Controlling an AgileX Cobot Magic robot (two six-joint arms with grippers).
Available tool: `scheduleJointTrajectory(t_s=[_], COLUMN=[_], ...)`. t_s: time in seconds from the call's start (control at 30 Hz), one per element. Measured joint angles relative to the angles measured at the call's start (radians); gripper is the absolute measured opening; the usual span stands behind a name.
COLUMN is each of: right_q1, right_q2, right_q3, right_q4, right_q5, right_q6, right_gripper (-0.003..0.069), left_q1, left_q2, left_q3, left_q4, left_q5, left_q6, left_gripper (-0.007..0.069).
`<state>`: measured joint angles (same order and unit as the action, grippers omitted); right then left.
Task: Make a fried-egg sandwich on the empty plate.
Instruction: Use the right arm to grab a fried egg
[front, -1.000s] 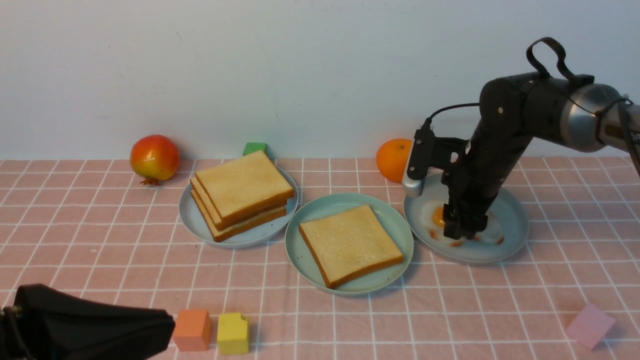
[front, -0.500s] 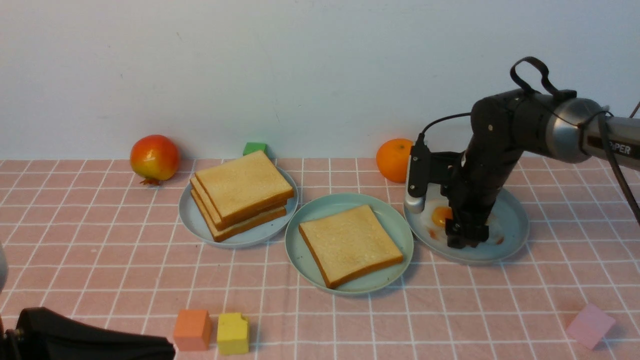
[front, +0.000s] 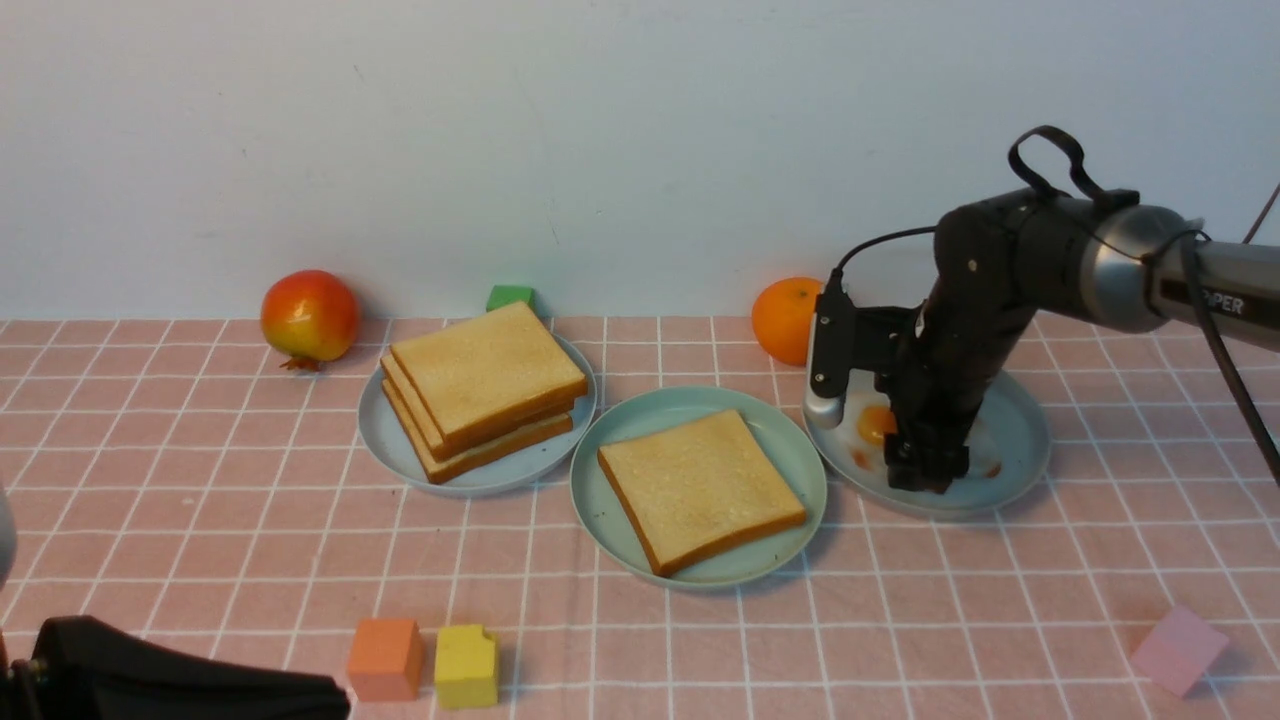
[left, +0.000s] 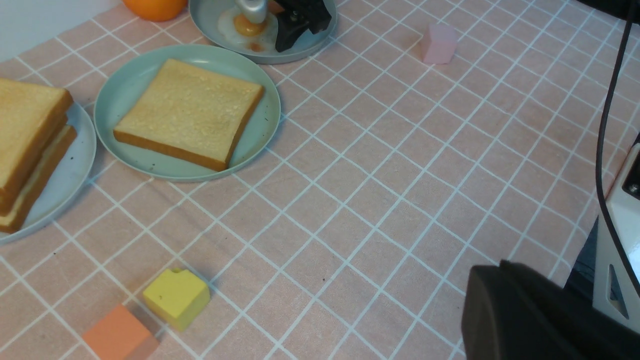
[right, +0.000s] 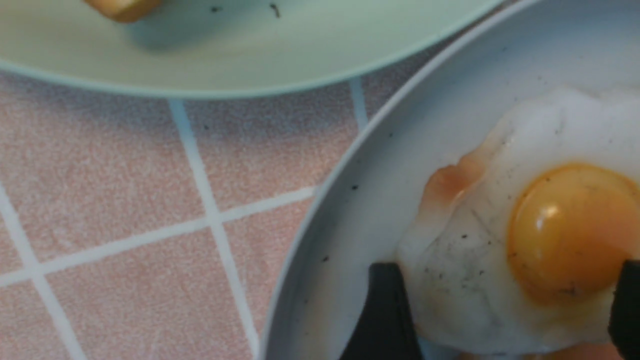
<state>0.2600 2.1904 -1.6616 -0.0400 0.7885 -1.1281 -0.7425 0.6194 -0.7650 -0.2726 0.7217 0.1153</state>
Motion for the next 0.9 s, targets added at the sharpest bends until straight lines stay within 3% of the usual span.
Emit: scheduleJointTrajectory(t_s=[0.3,0.4,0.43,0.47,0.5,0.57,0.9], right_q1=[0.0,0.0,0.0,0.0,0.001,0.001,0.001], right_q2=[0.001,-0.002,-0.002,-0.01,-0.016,-0.026,-0.101], right_q3=[0.0,0.0,0.001,0.003,0.004,0.007,0.009], right_q4=[-0.02,-0.024,-0.028,-0.034,-0.035,-0.036,-0.037], right_q5=[-0.003,0.01,0.013,0.014,0.018,0.026,0.045], right_q6=[0.025,0.044,0.048,0.056,0.068,0.084,0.14], right_gripper=[0.049,0.0392,0.0302,0.0158,0.0074,0.0019,0.0008], left_q1=[0.0,0.0,0.0,0.0,0.0,0.0,0.0], left_q2=[0.0,0.0,0.0,0.0,0.0,0.0,0.0], left_q3=[0.0,0.0,0.0,0.0,0.0,0.0,0.0], left_q4=[-0.003,-0.004,-0.004,-0.004,-0.004,-0.005,-0.005], left_q5=[0.003,0.003,0.004,0.005,0.006,0.006,0.01], left_q6=[0.0,0.0,0.0,0.0,0.0,0.0,0.0], left_gripper=[0.0019,0.002,0.0021,0.002,0.0022,0.0023,0.0022])
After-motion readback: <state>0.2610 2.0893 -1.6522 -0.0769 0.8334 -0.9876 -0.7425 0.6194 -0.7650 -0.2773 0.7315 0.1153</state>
